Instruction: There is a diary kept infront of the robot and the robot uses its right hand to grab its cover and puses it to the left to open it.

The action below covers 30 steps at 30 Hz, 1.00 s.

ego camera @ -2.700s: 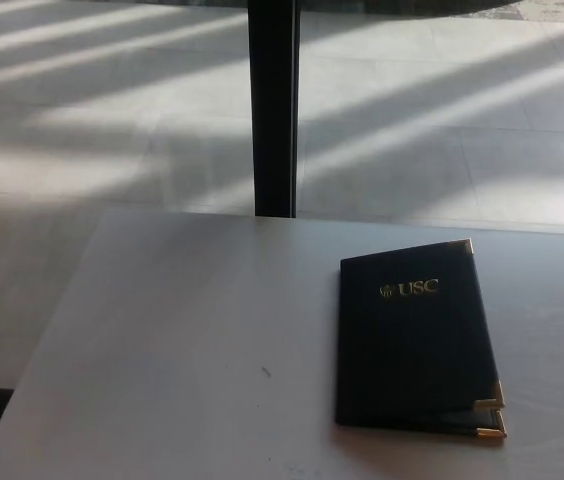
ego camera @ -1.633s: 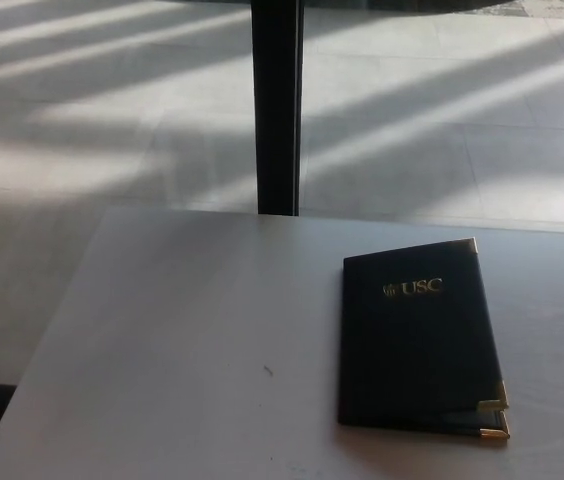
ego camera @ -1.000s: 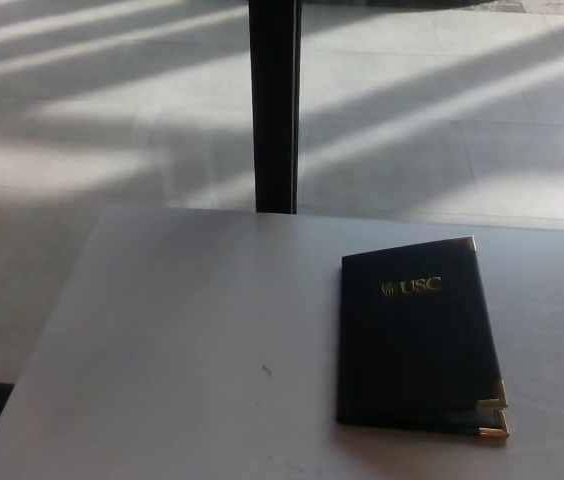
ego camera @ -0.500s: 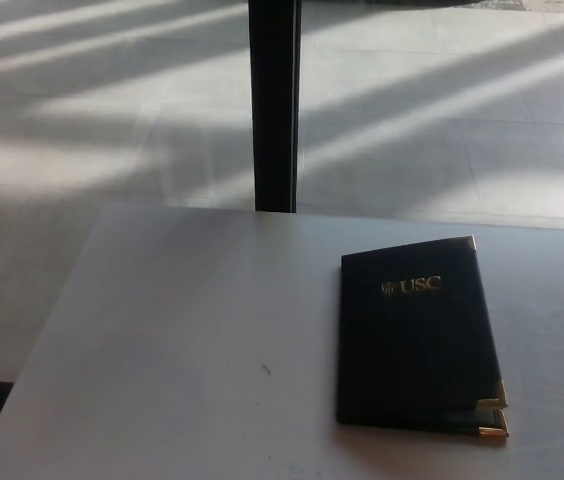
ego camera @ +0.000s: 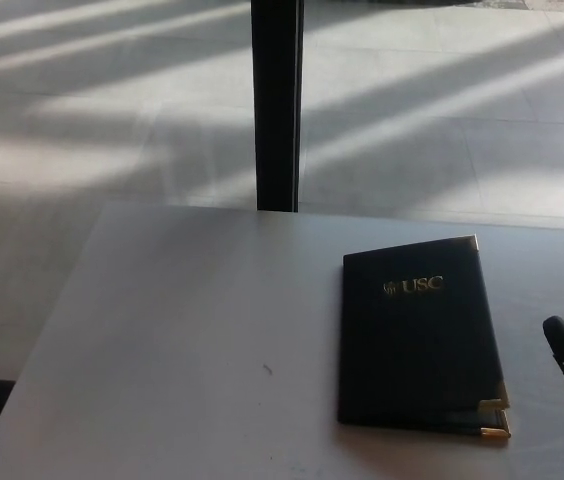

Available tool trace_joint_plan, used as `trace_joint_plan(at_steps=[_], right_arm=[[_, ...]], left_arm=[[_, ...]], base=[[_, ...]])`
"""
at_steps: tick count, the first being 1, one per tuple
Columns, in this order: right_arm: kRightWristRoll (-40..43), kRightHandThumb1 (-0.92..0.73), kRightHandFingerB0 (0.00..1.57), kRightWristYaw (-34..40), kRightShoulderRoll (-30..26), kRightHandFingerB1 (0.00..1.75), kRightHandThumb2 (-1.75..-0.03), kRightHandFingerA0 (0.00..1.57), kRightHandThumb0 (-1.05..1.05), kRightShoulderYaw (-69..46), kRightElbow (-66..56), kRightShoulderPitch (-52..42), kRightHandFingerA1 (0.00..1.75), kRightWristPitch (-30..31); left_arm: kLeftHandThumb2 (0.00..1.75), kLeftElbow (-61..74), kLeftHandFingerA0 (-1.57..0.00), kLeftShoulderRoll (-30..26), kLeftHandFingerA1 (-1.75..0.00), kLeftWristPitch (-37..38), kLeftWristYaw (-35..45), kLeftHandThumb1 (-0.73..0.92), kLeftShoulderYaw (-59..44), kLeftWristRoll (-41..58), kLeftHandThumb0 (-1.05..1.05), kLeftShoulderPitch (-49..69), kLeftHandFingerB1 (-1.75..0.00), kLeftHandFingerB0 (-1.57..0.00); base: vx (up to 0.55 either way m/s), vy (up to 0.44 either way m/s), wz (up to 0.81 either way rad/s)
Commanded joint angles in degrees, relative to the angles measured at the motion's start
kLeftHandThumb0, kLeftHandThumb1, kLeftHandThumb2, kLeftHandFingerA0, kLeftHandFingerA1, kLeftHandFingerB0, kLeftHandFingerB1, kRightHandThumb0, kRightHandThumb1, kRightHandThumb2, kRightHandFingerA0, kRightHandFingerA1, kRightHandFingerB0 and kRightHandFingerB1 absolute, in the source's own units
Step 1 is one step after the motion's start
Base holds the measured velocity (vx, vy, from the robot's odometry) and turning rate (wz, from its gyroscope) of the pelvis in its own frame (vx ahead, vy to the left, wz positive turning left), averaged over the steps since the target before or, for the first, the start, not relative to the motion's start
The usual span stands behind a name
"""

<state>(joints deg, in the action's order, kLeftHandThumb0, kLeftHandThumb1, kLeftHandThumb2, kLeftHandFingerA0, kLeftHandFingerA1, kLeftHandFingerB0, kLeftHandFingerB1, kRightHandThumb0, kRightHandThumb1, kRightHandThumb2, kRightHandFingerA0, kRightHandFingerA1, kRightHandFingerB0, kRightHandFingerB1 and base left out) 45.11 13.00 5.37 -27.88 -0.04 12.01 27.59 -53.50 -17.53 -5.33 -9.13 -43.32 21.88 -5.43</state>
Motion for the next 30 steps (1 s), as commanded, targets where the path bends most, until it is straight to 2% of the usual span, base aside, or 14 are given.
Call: trace_joint_plan(at_steps=[1, 6, 7, 8, 9, 11, 12, 14, 16, 17, 18, 23, 30], right_arm=[[-3.36, -0.92, 0.25, -0.76, 0.04, 0.44, -0.68, 0.3, -0.85, 1.4, 2.24, -0.56, 0.5, -3.11], [-5.05, -0.92, 0.18, -3.27, 1.15, 0.41, -0.68, 0.21, -0.86, 3.42, 4.57, -1.51, 0.46, -5.91], [-5.26, -0.92, 0.18, -3.51, 1.38, 0.41, -0.68, 0.2, -0.85, 3.69, 5.01, -1.59, 0.46, -6.44], [-5.4, -0.92, 0.17, -3.7, 1.52, 0.41, -0.69, 0.19, -0.85, 3.85, 5.65, -1.53, 0.45, -6.7], [-5.32, -0.92, 0.16, -3.83, 1.74, 0.4, -0.69, 0.19, -0.83, 3.99, 6.07, -1.47, 0.44, -6.75], [-5.58, -0.9, 0.16, -3.93, 2.98, 0.4, -0.67, 0.19, -0.86, 5.06, 5.75, -1.56, 0.45, -7.04], [-6.38, -0.91, 0.19, -3.0, 3.56, 0.41, -0.68, 0.23, -0.86, 5.64, 5.66, -1.21, 0.46, -7.35], [-6.97, -0.92, 0.19, -3.16, 3.47, 0.4, -0.68, 0.22, -0.85, 6.21, 5.69, -1.22, 0.45, -7.45], [-7.33, -0.92, 0.18, -3.12, 4.01, 0.39, -0.69, 0.21, -0.84, 7.19, 5.68, -0.59, 0.44, -7.35], [-8.35, -0.92, 0.19, -2.52, 4.13, 0.4, -0.69, 0.23, -0.84, 8.07, 5.53, -0.22, 0.45, -7.48], [-8.86, -0.91, 0.23, -1.27, 4.75, 0.41, -0.67, 0.28, -0.84, 8.64, 5.16, 0.2, 0.46, -7.4], [-9.3, -0.92, 0.21, -1.06, 5.82, 0.41, -0.69, 0.25, -0.81, 10.02, 4.09, 0.08, 0.45, -6.9], [-10.24, -0.89, 0.2, -1.78, 6.93, 0.4, -0.67, 0.25, -0.81, 12.58, 2.38, -0.72, 0.44, -6.47]], left_arm=[[0.96, 0.97, -0.34, -0.73, -0.84, -1.34, -0.98, 0.92, 0.37, 1.15, -0.83, 0.36, -0.67, -0.29], [0.99, -0.37, -0.32, -1.41, -0.82, -1.16, -0.61, 0.92, 0.9, 1.14, -0.83, 0.2, -0.66, -0.27], [1.34, -0.32, -0.38, -1.42, -0.79, -0.78, 0.08, 0.91, 1.17, 1.18, -0.77, 0.46, -0.61, -0.16], [1.02, -0.72, -0.31, -1.55, -0.81, -0.75, -0.04, 0.92, 1.19, 1.34, -0.83, 0.32, -0.65, -0.25], [0.98, -0.85, -0.32, -1.59, -0.83, -0.62, -0.15, 0.92, 1.38, 1.28, -0.83, 0.32, -0.67, -0.27], [0.98, -0.52, -0.33, -1.31, -0.81, -0.67, -0.22, 0.92, 1.38, 1.61, -0.83, 0.66, -0.66, -0.28], [1.34, -0.39, -0.42, -1.27, -0.8, -0.48, -0.27, 0.91, 1.81, 1.25, -0.76, 0.83, -0.62, -0.19], [1.35, 0.03, -0.39, -0.96, -0.79, -0.35, 0.26, 0.91, 2.18, 1.32, -0.78, 1.3, -0.61, -0.17], [1.34, 0.42, -0.39, -0.9, -0.79, -0.62, 0.03, 0.91, 2.32, 1.56, -0.77, 1.49, -0.61, -0.17], [1.0, 0.31, -0.33, -0.93, -0.82, -0.63, -0.49, 0.92, 2.35, 1.66, -0.83, 1.36, -0.67, -0.27], [1.03, 0.38, -0.3, -0.92, -0.8, -0.57, -0.3, 0.92, 2.3, 1.91, -0.84, 1.47, -0.66, -0.26], [0.97, 1.15, -0.34, -0.71, -0.85, -1.14, -1.19, 0.92, 2.22, 2.37, -0.84, 1.52, -0.68, -0.29], [0.99, 0.26, -0.32, -0.98, -0.81, -0.86, -0.73, 0.92, 2.28, 2.62, -0.84, 1.34, -0.66, -0.27]], base=[[0.0, 0.0, 0.0], [0.0, 0.0, 0.0], [0.0, 0.0, 0.0], [0.0, 0.0, 0.0], [0.0, 0.0, 0.0], [0.0, 0.0, 0.0], [0.0, 0.0, 0.0], [0.0, 0.0, 0.0], [0.0, 0.0, 0.0], [0.0, 0.0, 0.0], [0.0, 0.0, 0.0], [0.0, 0.0, 0.0], [0.0, 0.0, 0.0]])
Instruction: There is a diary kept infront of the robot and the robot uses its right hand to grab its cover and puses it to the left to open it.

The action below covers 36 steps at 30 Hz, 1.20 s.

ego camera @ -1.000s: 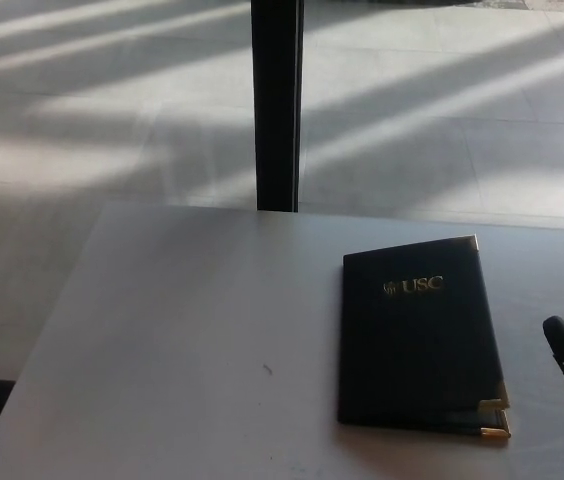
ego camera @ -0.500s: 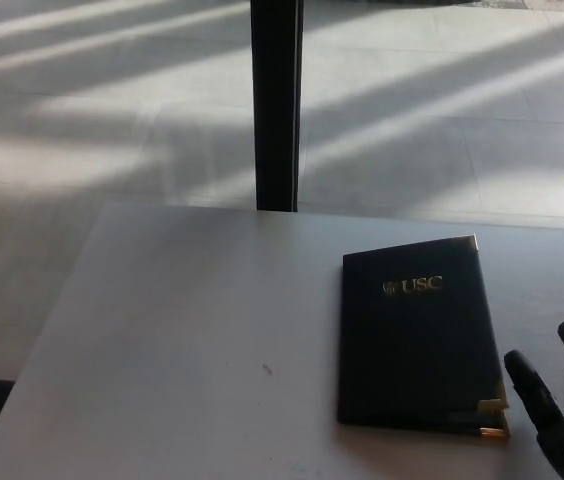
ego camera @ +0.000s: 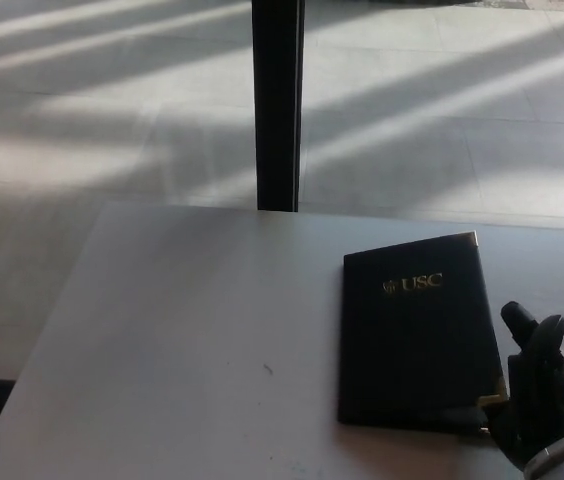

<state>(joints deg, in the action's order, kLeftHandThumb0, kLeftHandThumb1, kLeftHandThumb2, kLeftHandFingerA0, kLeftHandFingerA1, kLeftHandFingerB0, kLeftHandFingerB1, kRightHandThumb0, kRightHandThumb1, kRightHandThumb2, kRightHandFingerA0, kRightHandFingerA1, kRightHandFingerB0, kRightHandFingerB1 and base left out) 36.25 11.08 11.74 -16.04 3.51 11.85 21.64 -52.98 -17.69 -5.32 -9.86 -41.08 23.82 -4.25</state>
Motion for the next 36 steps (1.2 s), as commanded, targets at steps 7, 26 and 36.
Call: trace_joint_plan(at_steps=[7, 26, 36], right_arm=[[-0.04, -0.92, 0.2, 0.98, 3.76, 0.41, -0.69, 0.25, -0.81, 1.06, -1.11, -3.64, 0.46, -0.53], [9.46, -0.91, 0.18, 4.46, 10.02, 0.41, -0.68, 0.23, -0.83, -4.62, 1.46, -1.96, 0.47, -9.44], [10.07, -0.91, 0.16, 3.3, 11.77, 0.4, -0.67, 0.21, -0.81, -0.8, 1.81, -1.76, 0.46, -8.73]], left_arm=[[1.02, 1.33, -0.31, -0.49, -0.81, -1.05, 0.19, 0.92, 0.56, 0.52, -0.83, 0.98, -0.65, -0.25], [1.04, -0.63, -0.28, -0.34, -0.78, -0.18, -0.13, 0.92, -0.24, 1.4, -0.84, 0.55, -0.65, -0.25], [0.99, -0.13, -0.34, -0.44, -0.84, -0.13, -1.47, 0.92, -0.08, 1.43, -0.84, 0.1, -0.67, -0.28]], base=[[0.0, 0.0, 0.0], [0.0, 0.0, 0.0], [0.0, 0.0, 0.0]])
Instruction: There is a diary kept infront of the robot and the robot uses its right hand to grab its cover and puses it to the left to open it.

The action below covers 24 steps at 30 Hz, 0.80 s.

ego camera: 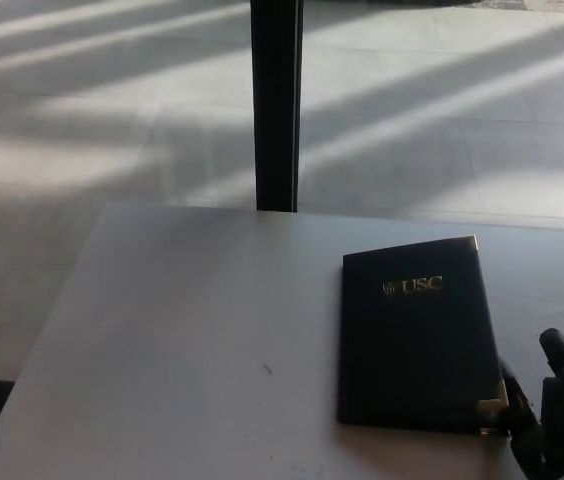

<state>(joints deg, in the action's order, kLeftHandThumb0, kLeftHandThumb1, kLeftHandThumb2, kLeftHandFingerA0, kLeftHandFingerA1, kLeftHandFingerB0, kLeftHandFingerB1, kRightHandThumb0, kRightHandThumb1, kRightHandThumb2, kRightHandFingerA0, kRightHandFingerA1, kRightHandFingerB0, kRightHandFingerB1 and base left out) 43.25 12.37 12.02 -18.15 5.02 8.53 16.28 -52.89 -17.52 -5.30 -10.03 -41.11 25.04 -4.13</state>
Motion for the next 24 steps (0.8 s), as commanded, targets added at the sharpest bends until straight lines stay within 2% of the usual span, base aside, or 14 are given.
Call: trace_joint_plan(at_steps=[1, 4, 5, 6, 7, 8, 16, 17, 18, 19, 21, 22, 23, 24], right_arm=[[3.16, -0.92, 0.15, 2.04, 11.62, 0.39, -0.67, 0.2, -0.81, 1.73, 0.17, 1.61, 0.45, -3.35], [3.96, -0.91, 0.15, 3.24, 12.59, 0.39, -0.67, 0.21, -0.81, 2.61, 0.12, 2.49, 0.44, -3.4], [4.08, -0.91, 0.15, 3.72, 12.78, 0.39, -0.67, 0.21, -0.81, 2.92, 0.33, 2.74, 0.44, -3.41], [4.18, -0.91, 0.15, 3.69, 12.93, 0.39, -0.67, 0.21, -0.82, 3.21, 0.59, 2.76, 0.45, -3.44], [4.36, -0.9, 0.15, 3.53, 13.09, 0.4, -0.67, 0.2, -0.81, 3.49, 0.77, 2.51, 0.46, -3.45], [4.56, -0.91, 0.15, 3.26, 13.4, 0.4, -0.67, 0.2, -0.8, 3.98, 1.01, 2.02, 0.46, -3.39], [6.2, -0.91, 0.15, 4.78, 14.25, 0.4, -0.67, 0.21, -0.83, 5.22, 2.2, 1.44, 0.46, -2.81], [6.68, -0.92, 0.12, 4.49, 14.19, 0.39, -0.68, 0.18, -0.83, 5.12, 2.42, 1.49, 0.46, -2.86], [7.76, -0.75, 0.1, 3.86, 14.21, 0.48, -1.03, 0.13, -0.84, 4.58, 3.21, 1.5, 0.52, -2.81], [8.79, -0.75, 0.1, 4.03, 14.44, 0.48, -1.03, 0.14, -0.84, 3.9, 4.03, 1.39, 0.52, -2.62], [9.8, -0.92, 0.1, 4.91, 14.7, 0.39, -0.7, 0.18, -0.83, 3.54, 4.34, 1.09, 0.47, -2.23], [10.04, -0.76, 0.11, 5.24, 14.87, 0.49, -1.03, 0.15, -0.83, 3.43, 4.56, 0.99, 0.53, -2.28], [10.25, -0.92, 0.14, 6.1, 15.17, 0.4, -0.7, 0.22, -0.83, 3.35, 4.71, 0.88, 0.49, -2.37], [10.6, -0.91, 0.17, 6.66, 15.41, 0.42, -0.7, 0.23, -0.84, 3.23, 4.9, 0.82, 0.5, -2.35]], left_arm=[[0.99, -0.09, -0.33, -0.59, -0.84, -0.22, -1.27, 0.92, 0.01, 0.19, -0.84, 0.02, -0.67, -0.26], [1.04, 0.28, -0.29, -0.64, -0.79, -0.42, -0.43, 0.92, -0.03, 0.51, -0.83, 0.07, -0.65, -0.24], [1.35, -0.03, -0.38, -0.7, -0.79, 0.01, -0.34, 0.91, -0.01, 0.43, -0.77, -0.06, -0.6, -0.14], [0.99, -0.86, -0.32, -1.05, -0.83, 0.24, -0.77, 0.92, 0.02, 0.23, -0.84, -0.65, -0.66, -0.26], [1.35, -0.7, -0.42, -1.02, -0.81, 0.23, -0.96, 0.91, 0.13, 0.09, -0.77, -0.61, -0.61, -0.17], [0.98, 0.01, -0.34, -0.82, -0.86, -0.11, -1.55, 0.92, 0.16, 0.04, -0.84, -0.5, -0.68, -0.28], [0.97, -0.19, -0.35, -0.8, -0.82, 0.12, -2.86, 0.92, 0.28, -0.4, -0.85, -1.06, -0.66, -0.31], [1.34, -0.19, -0.44, -0.74, -0.81, 0.27, -2.74, 0.91, 0.31, -0.41, -0.77, -1.07, -0.62, -0.21], [1.0, -0.37, -0.32, -0.69, -0.81, 0.56, -2.11, 0.92, 0.35, -0.32, -0.85, -1.05, -0.65, -0.26], [0.99, -0.57, -0.32, -0.73, -0.83, 0.67, -1.46, 0.92, 0.22, -0.06, -0.84, -1.0, -0.65, -0.25], [1.0, -0.37, -0.32, -0.69, -0.83, 0.42, -1.5, 0.92, -0.07, 0.3, -0.84, -1.01, -0.66, -0.25], [1.02, 0.09, -0.3, -0.56, -0.81, 0.03, -1.62, 0.92, -0.27, 0.61, -0.84, -1.02, -0.65, -0.24], [1.02, 0.28, -0.27, -0.5, -0.79, -0.04, -1.48, 0.92, -0.37, 0.79, -0.84, -0.98, -0.64, -0.23], [1.01, 0.32, -0.3, -0.48, -0.8, -0.03, -1.52, 0.92, -0.39, 0.79, -0.84, -0.97, -0.63, -0.23]], base=[[0.0, 0.0, 0.0], [0.0, 0.0, 0.0], [0.0, 0.0, 0.0], [0.0, 0.0, 0.0], [0.0, 0.0, 0.0], [0.0, 0.0, 0.0], [0.0, 0.0, 0.0], [0.0, 0.0, 0.0], [0.0, 0.0, 0.0], [0.0, 0.0, 0.0], [0.0, 0.0, 0.0], [0.0, 0.0, 0.0], [0.0, 0.0, 0.0], [0.0, 0.0, 0.0]])
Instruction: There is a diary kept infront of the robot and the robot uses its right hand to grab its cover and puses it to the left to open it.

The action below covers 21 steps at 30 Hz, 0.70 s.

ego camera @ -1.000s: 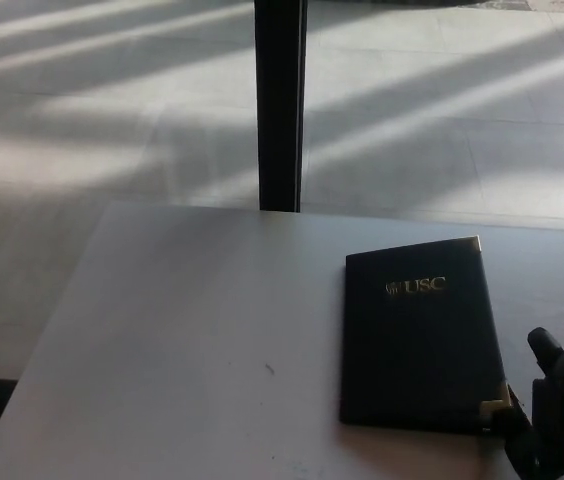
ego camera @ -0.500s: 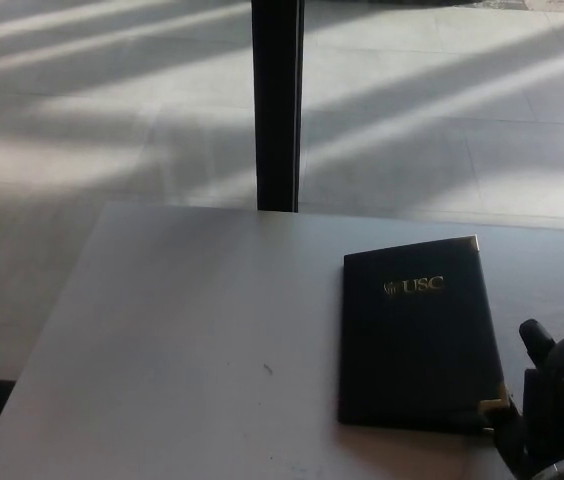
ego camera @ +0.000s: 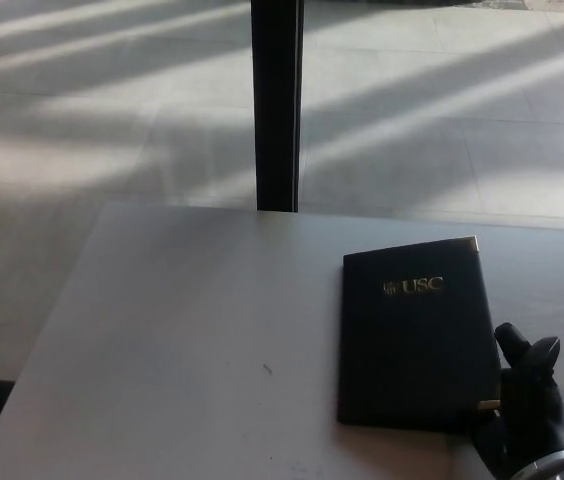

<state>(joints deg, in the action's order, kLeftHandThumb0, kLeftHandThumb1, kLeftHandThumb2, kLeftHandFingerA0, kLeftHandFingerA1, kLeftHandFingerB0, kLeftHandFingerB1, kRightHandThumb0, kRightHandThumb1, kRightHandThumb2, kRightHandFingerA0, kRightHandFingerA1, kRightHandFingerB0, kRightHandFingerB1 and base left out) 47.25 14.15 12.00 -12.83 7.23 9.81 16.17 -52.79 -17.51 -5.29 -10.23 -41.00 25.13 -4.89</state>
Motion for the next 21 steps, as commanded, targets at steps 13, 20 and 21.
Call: trace_joint_plan(at_steps=[13, 20, 21], right_arm=[[8.93, -0.92, 0.13, 5.76, 19.93, 0.39, -0.68, 0.19, -0.82, 4.4, -1.41, -1.27, 0.45, -1.86], [8.65, -0.76, 0.11, 6.71, 22.33, 0.47, -1.01, 0.15, -0.81, 10.67, -2.3, -0.12, 0.5, -1.09], [8.56, -0.76, 0.11, 7.14, 22.64, 0.47, -1.01, 0.15, -0.81, 11.36, -2.4, 0.03, 0.5, -1.07]], left_arm=[[1.0, -0.66, -0.26, -0.66, -0.75, 0.73, -2.24, 0.92, -0.81, 0.61, -0.83, -0.61, -0.63, -0.22], [0.98, 0.3, -0.33, -0.65, -0.8, 0.03, -3.66, 0.92, -0.41, -0.03, -0.83, -0.22, -0.64, -0.26], [0.98, -0.16, -0.33, -0.75, -0.8, 0.38, -3.28, 0.92, -0.56, 0.13, -0.83, -0.24, -0.64, -0.26]], base=[[0.0, 0.0, 0.0], [0.0, 0.0, 0.0], [0.0, 0.0, 0.0]])
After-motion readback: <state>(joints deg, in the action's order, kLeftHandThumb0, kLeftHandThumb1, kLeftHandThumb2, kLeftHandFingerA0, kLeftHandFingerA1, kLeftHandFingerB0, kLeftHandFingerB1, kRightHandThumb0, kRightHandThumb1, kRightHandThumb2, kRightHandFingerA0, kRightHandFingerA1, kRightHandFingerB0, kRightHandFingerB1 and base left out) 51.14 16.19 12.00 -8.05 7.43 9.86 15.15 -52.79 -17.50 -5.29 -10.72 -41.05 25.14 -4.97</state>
